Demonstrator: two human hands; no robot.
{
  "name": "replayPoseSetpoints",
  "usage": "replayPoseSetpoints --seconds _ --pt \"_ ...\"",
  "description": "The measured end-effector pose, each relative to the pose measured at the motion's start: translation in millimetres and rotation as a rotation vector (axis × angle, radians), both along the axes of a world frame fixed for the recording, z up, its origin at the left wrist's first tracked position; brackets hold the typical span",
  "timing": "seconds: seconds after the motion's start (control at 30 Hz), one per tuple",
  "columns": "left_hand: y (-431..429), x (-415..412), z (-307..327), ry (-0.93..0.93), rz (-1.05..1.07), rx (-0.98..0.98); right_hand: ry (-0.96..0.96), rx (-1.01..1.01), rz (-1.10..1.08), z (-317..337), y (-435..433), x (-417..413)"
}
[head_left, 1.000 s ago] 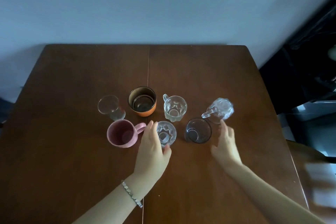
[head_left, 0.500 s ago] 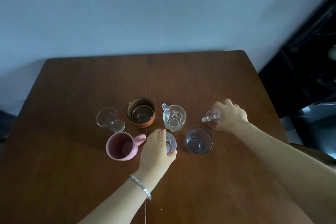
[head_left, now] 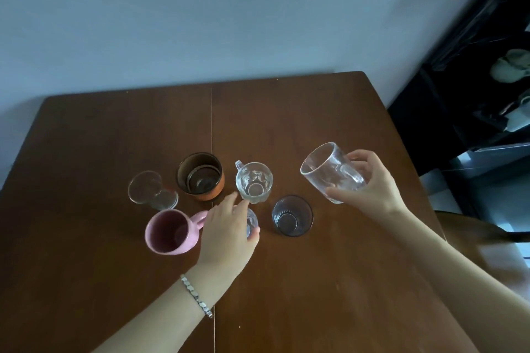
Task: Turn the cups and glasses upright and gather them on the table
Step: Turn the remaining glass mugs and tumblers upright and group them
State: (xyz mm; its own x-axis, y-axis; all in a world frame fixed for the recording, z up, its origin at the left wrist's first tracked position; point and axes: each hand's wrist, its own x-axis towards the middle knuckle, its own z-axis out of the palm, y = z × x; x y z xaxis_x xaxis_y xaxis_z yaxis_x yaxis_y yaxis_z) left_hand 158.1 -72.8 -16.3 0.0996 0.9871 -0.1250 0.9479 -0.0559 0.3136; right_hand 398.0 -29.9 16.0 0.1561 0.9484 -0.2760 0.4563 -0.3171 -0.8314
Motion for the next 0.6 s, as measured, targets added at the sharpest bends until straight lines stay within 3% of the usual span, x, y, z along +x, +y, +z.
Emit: replayPoseSetpoints --seconds 0.07,0.1,0.2,0.33,0.5,0.6 --pt "11 12 18 -0.227 -0.009 0.133 0.024 0.048 0.041 7 -1 -4" --pt "21 20 33 -0.405 0.025 0.051 0.041 0.079 0.057 11 -2 -6" --pt "55 45 70 -0.820 0.097 -0.467 0.107 0.156 0.066 21 -2 -13" --pt "75 56 73 -0.869 0.039 -0.384 0.115 0.159 0.116 31 -1 -16" --pt "80 52 57 -0.840 0.014 -0.275 0.199 -0.088 0.303 54 17 3" --pt "79 57 57 -0.804 -0.042 -0.230 -0.059 -0.133 0.358 61 31 -10"
